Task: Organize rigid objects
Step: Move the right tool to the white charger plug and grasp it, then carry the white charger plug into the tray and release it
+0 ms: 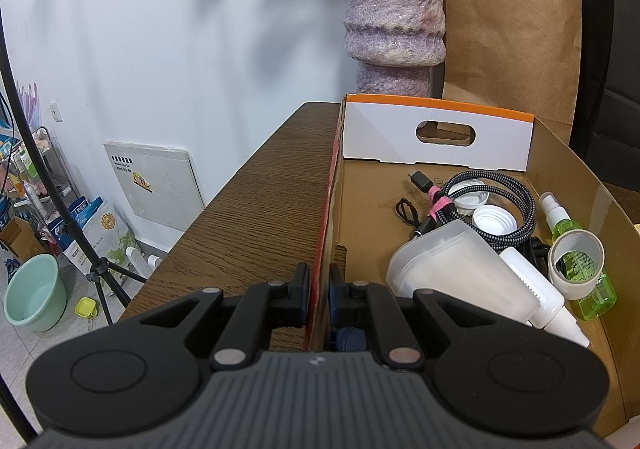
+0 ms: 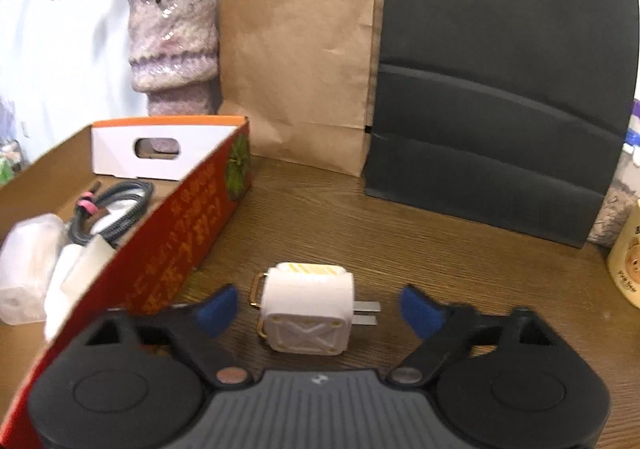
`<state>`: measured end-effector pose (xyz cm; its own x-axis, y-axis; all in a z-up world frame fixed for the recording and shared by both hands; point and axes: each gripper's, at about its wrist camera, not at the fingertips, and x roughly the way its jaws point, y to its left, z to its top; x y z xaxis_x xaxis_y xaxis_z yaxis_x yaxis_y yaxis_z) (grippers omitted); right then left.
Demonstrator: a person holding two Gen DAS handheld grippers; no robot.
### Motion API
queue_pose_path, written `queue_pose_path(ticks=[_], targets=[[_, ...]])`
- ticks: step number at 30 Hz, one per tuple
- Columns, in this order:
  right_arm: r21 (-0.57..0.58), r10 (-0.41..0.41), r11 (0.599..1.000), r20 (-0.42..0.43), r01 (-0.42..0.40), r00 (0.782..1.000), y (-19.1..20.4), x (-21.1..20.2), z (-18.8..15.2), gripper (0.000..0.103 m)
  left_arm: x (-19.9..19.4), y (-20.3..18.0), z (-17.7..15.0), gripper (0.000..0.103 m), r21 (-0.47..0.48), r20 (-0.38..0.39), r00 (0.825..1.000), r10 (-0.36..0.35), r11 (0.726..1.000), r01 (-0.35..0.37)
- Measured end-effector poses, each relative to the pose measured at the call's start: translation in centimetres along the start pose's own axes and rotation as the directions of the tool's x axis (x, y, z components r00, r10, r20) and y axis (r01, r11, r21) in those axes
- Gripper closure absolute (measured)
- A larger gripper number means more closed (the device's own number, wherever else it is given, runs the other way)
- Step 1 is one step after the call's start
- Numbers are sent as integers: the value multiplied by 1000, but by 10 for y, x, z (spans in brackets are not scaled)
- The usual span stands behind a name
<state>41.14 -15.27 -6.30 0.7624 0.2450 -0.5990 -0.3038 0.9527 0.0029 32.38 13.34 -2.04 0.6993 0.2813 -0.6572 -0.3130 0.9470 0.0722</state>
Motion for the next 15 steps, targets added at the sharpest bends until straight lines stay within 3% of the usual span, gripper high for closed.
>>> queue_pose_path(ticks=[15], targets=[[-26, -7, 1000, 27, 8, 1000, 4, -7, 2, 39, 0, -1, 0, 93, 0, 0, 1000, 0, 1000, 0]])
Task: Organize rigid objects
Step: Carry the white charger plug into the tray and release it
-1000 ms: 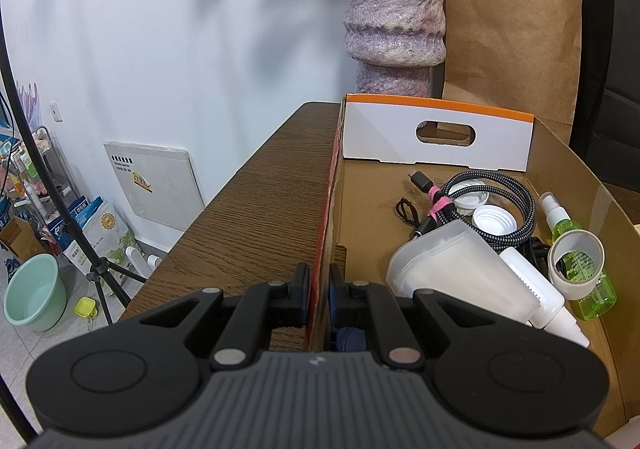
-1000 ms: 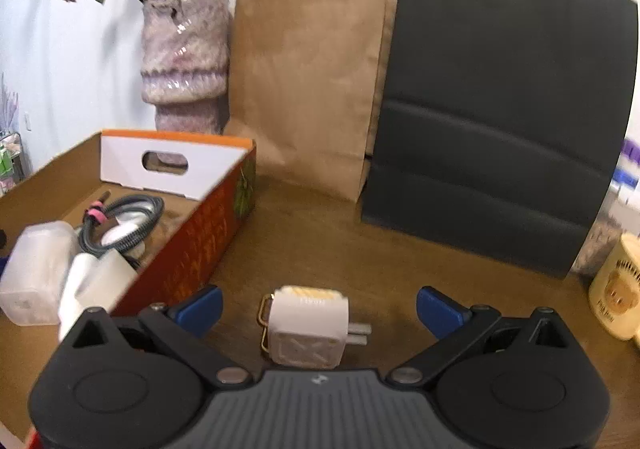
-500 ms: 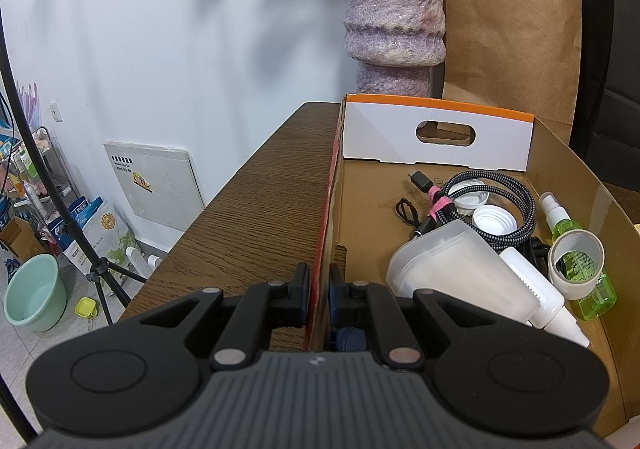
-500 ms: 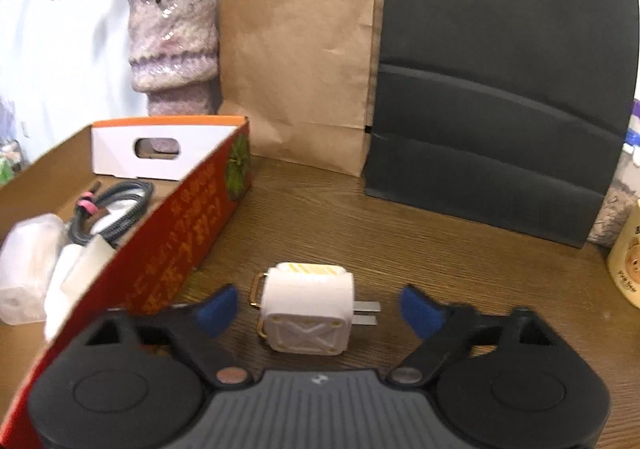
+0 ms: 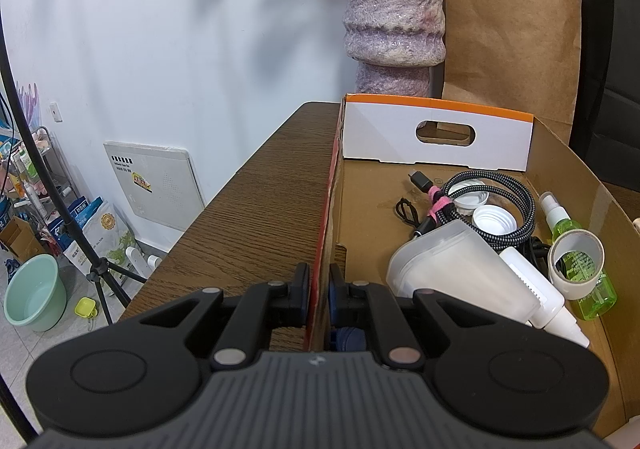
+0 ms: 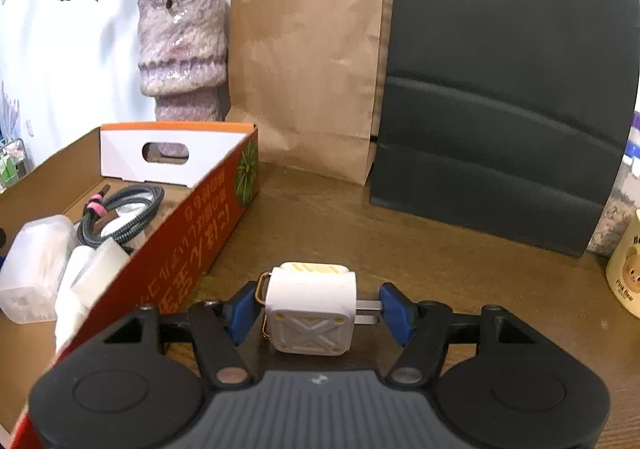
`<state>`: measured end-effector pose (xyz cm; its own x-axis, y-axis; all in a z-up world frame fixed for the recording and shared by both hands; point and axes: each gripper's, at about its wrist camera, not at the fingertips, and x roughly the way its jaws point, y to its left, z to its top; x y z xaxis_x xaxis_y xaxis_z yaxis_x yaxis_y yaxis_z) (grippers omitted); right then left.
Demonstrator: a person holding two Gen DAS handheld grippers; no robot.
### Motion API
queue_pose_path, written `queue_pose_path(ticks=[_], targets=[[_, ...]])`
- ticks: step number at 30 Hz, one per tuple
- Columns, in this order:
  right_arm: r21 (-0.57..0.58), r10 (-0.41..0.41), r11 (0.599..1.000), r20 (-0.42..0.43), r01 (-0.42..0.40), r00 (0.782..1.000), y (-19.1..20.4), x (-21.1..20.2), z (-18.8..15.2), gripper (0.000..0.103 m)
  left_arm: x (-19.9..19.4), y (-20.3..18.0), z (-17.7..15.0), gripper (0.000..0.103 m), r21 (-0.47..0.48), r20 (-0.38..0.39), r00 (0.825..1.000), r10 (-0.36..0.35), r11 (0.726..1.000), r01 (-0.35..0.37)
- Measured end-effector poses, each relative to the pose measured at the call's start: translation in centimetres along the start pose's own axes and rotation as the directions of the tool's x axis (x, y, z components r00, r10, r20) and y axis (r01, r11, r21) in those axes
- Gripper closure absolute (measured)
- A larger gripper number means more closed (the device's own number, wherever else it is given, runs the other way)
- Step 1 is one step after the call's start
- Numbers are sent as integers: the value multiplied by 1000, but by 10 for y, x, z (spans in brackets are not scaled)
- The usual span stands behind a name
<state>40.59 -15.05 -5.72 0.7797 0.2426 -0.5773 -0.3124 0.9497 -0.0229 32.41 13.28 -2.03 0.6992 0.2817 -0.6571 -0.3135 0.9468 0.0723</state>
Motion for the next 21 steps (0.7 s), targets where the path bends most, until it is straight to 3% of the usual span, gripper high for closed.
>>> queue_pose_path(ticks=[21], targets=[[-11, -21, 1000, 159, 23, 987, 7, -36, 32, 39, 0, 0, 0, 93, 1, 0, 1000, 0, 1000, 0]])
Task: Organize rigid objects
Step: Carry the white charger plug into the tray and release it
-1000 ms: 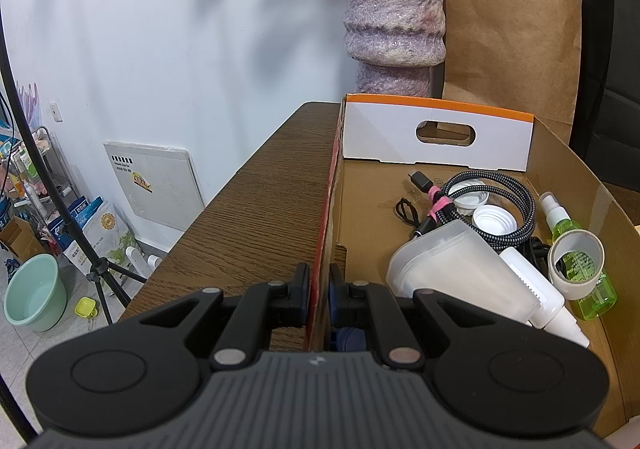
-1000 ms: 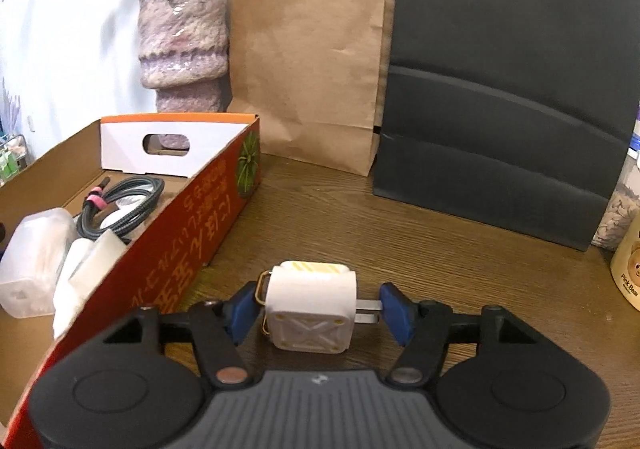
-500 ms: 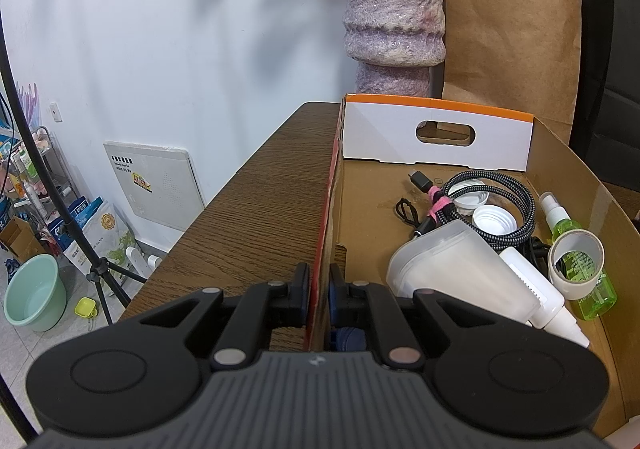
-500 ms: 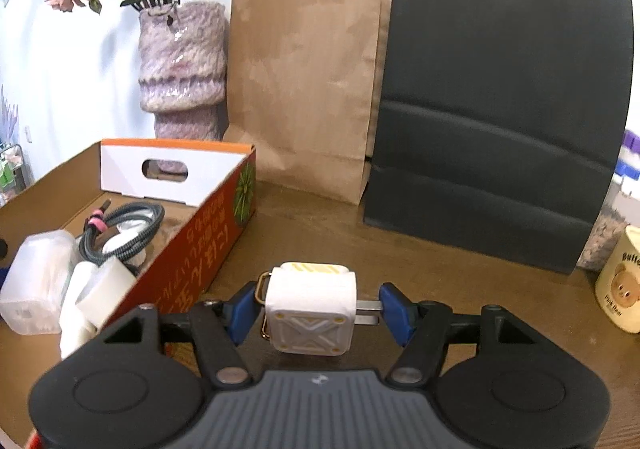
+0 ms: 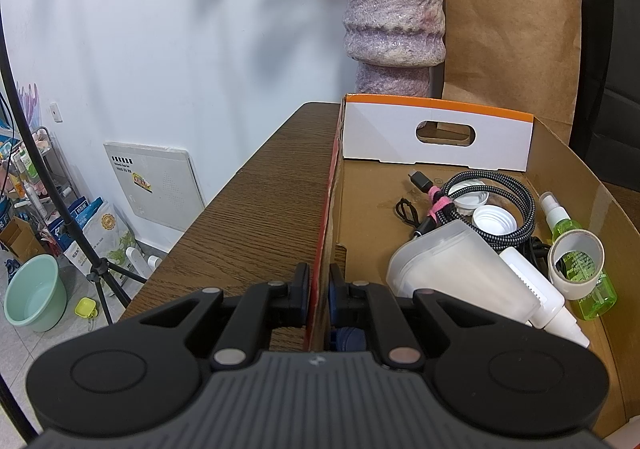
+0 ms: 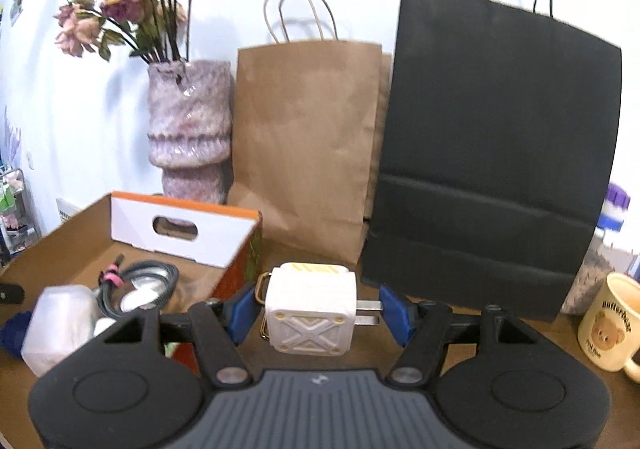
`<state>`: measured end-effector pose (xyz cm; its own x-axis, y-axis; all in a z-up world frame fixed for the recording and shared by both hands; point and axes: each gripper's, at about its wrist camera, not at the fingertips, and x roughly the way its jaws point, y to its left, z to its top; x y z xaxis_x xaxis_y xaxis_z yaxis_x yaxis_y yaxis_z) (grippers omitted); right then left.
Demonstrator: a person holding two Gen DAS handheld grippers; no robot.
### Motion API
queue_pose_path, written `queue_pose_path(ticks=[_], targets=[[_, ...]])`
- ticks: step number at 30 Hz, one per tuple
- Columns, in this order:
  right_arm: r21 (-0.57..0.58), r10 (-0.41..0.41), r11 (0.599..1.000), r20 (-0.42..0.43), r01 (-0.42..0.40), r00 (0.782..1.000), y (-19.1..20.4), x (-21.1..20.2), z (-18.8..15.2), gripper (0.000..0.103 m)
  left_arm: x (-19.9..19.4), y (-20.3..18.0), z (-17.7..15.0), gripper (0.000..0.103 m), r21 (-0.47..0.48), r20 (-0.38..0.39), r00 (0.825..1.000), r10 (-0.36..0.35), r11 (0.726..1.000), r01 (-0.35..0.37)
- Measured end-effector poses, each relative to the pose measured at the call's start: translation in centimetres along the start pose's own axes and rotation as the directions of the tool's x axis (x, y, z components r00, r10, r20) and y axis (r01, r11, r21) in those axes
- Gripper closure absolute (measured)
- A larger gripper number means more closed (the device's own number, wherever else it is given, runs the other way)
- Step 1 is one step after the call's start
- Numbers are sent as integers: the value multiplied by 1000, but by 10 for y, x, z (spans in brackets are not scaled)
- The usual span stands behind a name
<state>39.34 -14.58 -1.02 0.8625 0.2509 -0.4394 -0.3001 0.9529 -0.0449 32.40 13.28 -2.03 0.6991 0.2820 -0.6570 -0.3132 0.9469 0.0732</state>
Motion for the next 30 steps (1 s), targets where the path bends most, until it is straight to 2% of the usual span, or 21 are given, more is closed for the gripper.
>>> queue_pose_path(ticks=[7, 19, 27, 30], targets=[[6, 33, 999, 43, -34, 999, 14, -4, 15, 39, 0, 0, 0, 93, 1, 0, 1000, 1, 1000, -1], [-8, 148, 989, 109, -148, 983, 64, -7, 43, 39, 0, 0, 0, 93, 0, 0, 1000, 1, 1000, -1], [-58, 245, 969, 74, -241, 967, 110, 6, 52, 39, 0, 0, 0, 93, 1, 0, 1000, 1, 1000, -1], [-75, 257, 964, 39, -253, 966, 125, 12, 52, 39, -1, 0, 0, 93, 1, 0, 1000, 1, 1000, -1]])
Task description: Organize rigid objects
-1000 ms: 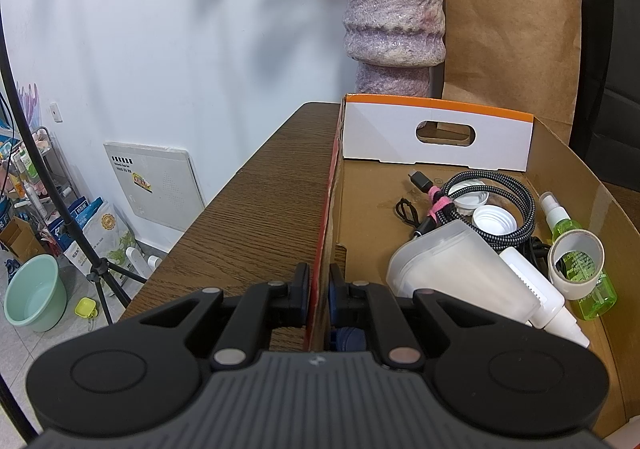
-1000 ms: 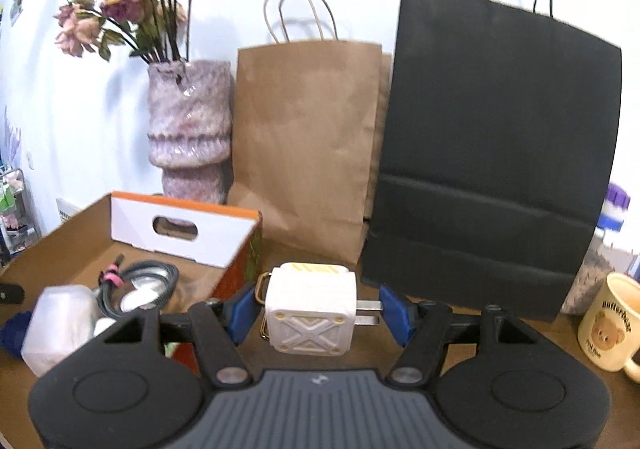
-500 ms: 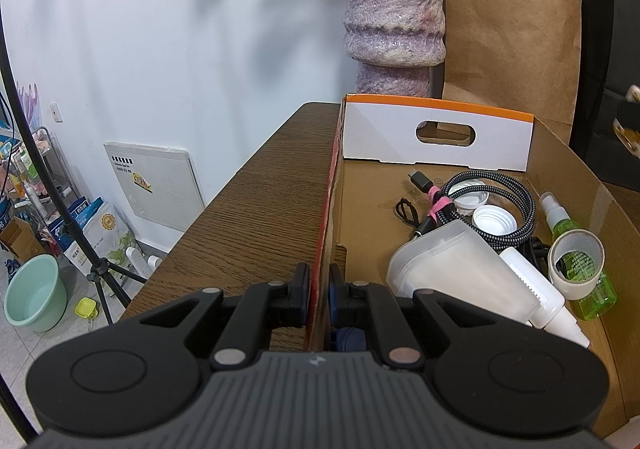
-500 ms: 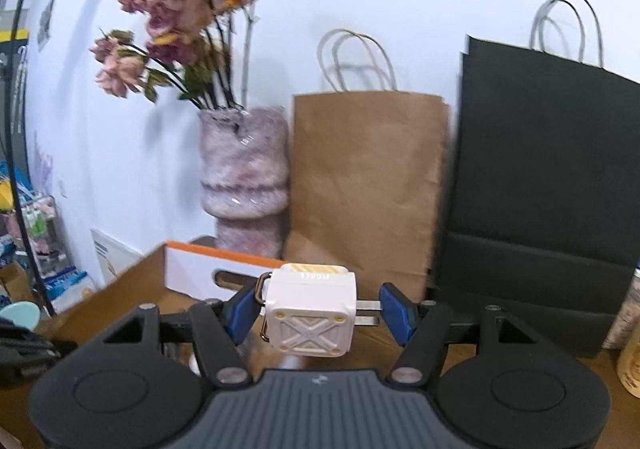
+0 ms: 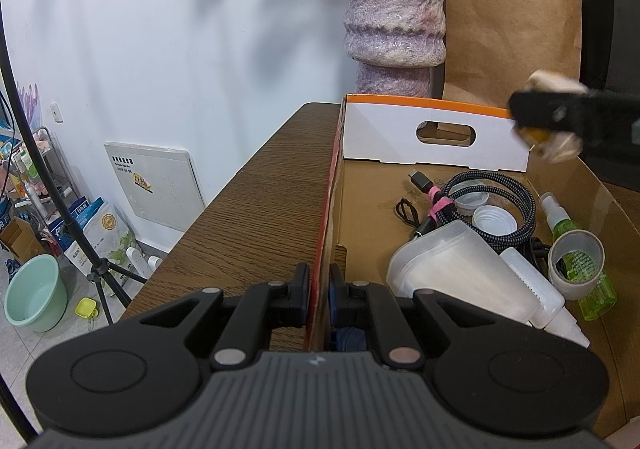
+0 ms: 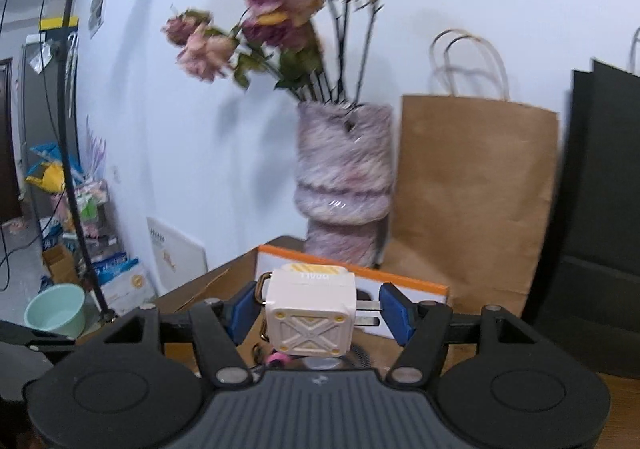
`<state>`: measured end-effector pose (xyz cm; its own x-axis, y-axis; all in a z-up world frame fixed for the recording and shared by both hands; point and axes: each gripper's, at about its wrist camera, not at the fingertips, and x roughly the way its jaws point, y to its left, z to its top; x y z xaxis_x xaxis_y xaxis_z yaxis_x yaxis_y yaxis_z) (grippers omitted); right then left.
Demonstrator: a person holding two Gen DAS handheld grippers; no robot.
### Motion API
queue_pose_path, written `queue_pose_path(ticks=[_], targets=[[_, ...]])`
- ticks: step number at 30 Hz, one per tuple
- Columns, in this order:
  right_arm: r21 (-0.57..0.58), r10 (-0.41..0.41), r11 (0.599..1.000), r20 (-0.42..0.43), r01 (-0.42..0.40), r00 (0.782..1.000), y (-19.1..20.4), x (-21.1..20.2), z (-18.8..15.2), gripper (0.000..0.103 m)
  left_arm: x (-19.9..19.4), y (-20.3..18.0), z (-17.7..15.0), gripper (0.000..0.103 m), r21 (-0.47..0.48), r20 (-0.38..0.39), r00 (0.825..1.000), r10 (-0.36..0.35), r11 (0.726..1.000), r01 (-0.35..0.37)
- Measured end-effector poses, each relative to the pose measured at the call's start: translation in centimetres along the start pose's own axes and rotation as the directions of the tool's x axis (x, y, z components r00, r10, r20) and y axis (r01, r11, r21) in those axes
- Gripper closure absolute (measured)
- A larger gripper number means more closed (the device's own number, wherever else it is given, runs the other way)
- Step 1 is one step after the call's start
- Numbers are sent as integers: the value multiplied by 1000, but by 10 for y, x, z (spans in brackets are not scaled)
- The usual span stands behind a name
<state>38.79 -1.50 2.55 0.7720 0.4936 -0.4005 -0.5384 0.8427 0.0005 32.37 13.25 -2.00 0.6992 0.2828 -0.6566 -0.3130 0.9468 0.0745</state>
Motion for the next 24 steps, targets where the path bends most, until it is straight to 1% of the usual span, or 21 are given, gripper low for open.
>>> queue_pose_path(ticks=[5, 7, 10, 11, 12, 13, 24], targets=[[-15, 10, 1000, -52, -11, 999, 9, 12, -4, 39, 0, 0, 0, 93, 0, 0, 1000, 0, 1000, 0], [-8, 11, 1000, -51, -11, 999, 7, 10, -5, 39, 0, 0, 0, 93, 1, 1, 1000, 1, 1000, -1], [-5, 23, 1000, -72, -23, 997, 6, 12, -6, 37, -1, 0, 0, 93, 1, 1, 1000, 1, 1000, -1], [-5, 27, 1000, -75, -28, 997, 6, 12, -5, 24, -1, 1, 0, 93, 0, 1, 1000, 1, 1000, -1], [-6, 21, 1000, -77, -22, 997, 6, 12, -5, 3, -1, 1, 0, 93, -1, 1, 1000, 0, 1000, 0], [-12, 11, 1000, -74, -12, 997, 6, 11, -5, 0, -1, 1, 0, 93, -1, 1, 1000, 0, 1000, 0], [-22, -15, 1000, -93, 13, 996, 1, 10, -6, 0, -1, 2, 1, 93, -4, 1, 1000, 0, 1000, 0]])
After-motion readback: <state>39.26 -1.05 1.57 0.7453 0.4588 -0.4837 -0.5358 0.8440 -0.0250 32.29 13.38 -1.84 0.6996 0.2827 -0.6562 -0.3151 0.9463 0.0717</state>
